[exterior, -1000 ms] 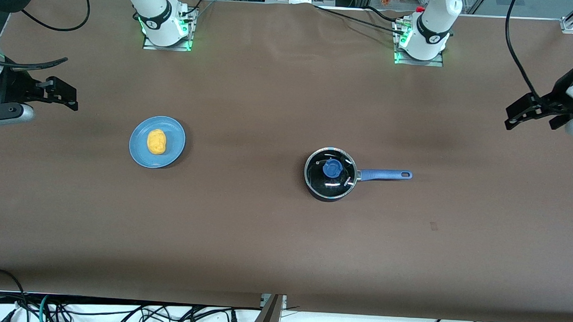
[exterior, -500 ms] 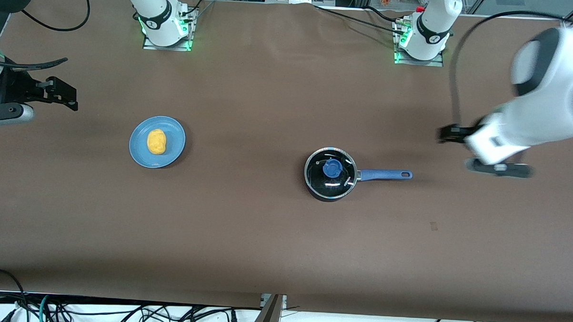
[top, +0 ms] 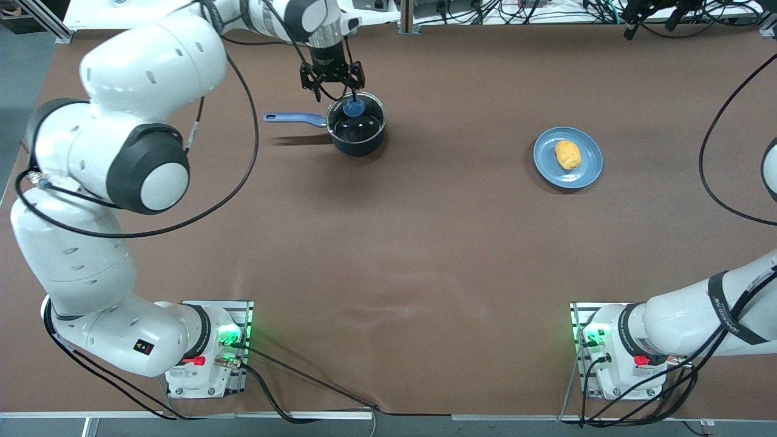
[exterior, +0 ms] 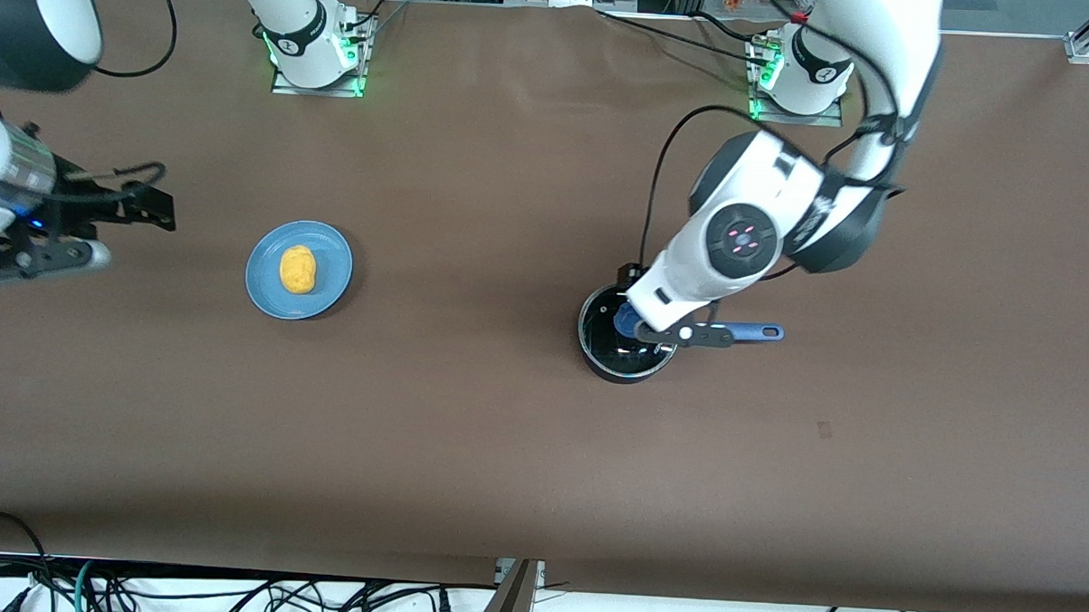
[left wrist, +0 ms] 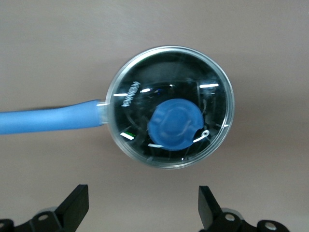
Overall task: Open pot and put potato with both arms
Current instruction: 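Reach the left gripper to the lid knob while the right gripper reaches the potato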
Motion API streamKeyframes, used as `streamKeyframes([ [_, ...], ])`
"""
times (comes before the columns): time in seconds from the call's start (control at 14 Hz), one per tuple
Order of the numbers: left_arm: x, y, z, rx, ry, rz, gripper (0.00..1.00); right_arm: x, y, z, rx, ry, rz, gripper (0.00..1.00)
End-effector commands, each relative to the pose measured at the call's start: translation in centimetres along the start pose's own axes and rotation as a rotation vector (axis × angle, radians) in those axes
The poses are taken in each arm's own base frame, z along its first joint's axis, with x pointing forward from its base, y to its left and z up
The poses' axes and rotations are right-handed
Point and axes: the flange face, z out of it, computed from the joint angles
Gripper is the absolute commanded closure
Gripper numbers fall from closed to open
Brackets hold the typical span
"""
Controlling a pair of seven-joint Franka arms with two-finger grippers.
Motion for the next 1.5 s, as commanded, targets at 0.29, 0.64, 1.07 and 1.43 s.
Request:
streamKeyframes([
  [0.29, 3.0, 2.1, 3.0, -0.027, 0.051, 0.002, 0.00, 5.3, -5.0, 13.3, -0.006, -0.061, -0.024, 0.00],
  [0.64, 3.8, 3.0, 4.8, -0.035, 0.084, -0.001, 0.00, 4.7, -6.3, 22.2, -0.016, -0.106, 0.005, 0.00],
  [1.07, 4.3, 2.7, 6.2, 0.010, 0.104, 0.011, 0.05, 3.2, -5.7, 29.2, -0.007, -0.142, 0.016, 0.00],
  [1.43, 4.4, 2.4, 6.0, 0.026, 0.112, 0.030, 0.45, 3.6, -5.0, 32.7, -0.002, -0.171, 0.031, 0.00],
])
